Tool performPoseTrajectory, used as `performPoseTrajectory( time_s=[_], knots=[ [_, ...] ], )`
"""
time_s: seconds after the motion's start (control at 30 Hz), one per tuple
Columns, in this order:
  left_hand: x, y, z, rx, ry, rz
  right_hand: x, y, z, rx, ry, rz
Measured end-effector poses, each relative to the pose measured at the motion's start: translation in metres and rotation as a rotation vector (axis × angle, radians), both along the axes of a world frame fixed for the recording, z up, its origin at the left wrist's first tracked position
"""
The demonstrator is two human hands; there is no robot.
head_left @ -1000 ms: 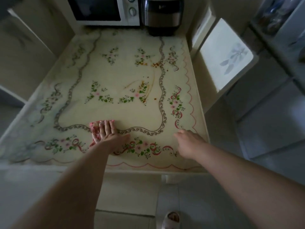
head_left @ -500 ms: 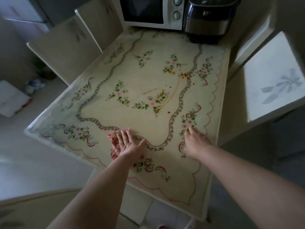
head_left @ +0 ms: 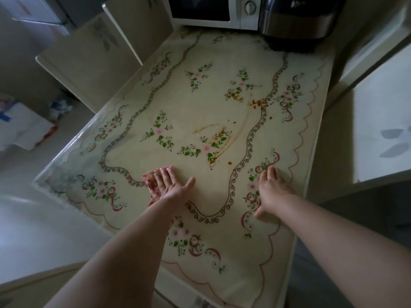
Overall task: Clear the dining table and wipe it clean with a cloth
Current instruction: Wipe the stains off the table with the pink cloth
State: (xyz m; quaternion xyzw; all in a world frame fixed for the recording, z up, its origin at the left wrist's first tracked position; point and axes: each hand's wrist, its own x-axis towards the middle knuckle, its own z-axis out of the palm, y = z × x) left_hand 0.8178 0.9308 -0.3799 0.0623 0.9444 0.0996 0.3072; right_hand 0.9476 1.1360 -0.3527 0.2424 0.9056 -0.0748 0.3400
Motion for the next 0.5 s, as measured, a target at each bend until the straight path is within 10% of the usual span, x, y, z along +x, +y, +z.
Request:
performPoseTrajectory(
  time_s=[0.5],
  knots=[
    [-0.124, 0.109, -0.008, 0.093, 0.090, -0.446, -0.009, -0.005, 0.005, -0.013, 0.085, -0.156]
  ],
)
